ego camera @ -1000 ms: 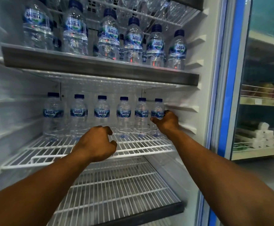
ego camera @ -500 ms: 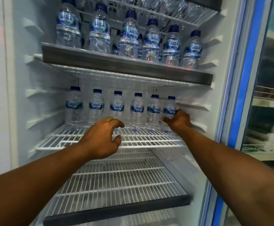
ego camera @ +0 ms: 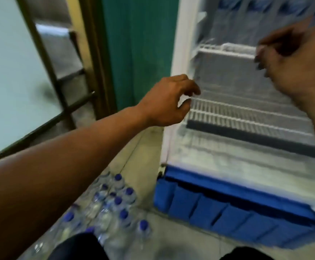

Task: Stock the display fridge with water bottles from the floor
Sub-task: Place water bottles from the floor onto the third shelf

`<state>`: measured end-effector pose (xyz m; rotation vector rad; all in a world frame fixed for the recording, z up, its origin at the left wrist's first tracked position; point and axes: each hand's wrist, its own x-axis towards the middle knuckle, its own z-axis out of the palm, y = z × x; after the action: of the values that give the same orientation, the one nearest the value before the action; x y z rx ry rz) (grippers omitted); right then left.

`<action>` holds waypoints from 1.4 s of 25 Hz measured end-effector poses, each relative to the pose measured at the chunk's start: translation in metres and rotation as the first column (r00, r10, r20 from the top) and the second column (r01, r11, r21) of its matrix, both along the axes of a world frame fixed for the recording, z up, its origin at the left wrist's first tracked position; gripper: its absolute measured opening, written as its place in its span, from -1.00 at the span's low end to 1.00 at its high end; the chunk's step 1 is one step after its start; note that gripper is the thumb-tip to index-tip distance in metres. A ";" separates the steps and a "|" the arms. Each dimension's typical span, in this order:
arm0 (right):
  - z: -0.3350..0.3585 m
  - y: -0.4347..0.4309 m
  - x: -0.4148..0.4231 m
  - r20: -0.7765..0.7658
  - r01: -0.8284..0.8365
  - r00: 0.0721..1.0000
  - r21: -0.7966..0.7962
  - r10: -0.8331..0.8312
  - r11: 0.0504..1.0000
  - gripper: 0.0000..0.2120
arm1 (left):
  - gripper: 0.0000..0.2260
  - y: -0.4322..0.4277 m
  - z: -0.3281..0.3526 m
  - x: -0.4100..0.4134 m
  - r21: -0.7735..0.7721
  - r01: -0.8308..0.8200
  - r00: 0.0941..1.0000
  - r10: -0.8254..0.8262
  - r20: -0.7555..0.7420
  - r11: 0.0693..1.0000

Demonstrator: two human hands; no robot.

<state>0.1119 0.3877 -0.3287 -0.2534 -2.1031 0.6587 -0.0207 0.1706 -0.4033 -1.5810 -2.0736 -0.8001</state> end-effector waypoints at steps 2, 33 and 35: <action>-0.048 -0.074 -0.030 0.079 -0.230 0.970 -0.025 0.231 0.973 -0.92 | -0.76 -0.050 -0.041 -0.012 -0.081 -0.091 0.992 0.098 0.086 0.993; -0.378 -0.297 -0.018 0.925 -0.089 0.011 -0.377 0.380 0.922 -0.38 | -0.47 -0.250 -0.224 0.040 -0.693 -0.325 0.550 0.725 0.414 0.643; -0.322 -0.260 -0.026 0.904 -0.085 0.206 -0.364 0.373 0.928 -0.41 | -0.50 -0.231 -0.171 0.035 -0.552 -0.331 0.597 0.623 0.506 0.766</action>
<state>0.0863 0.1275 -0.6510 -0.6178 -3.3631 1.1404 0.0144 -0.0608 -0.5746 -0.7843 -3.1917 -0.8275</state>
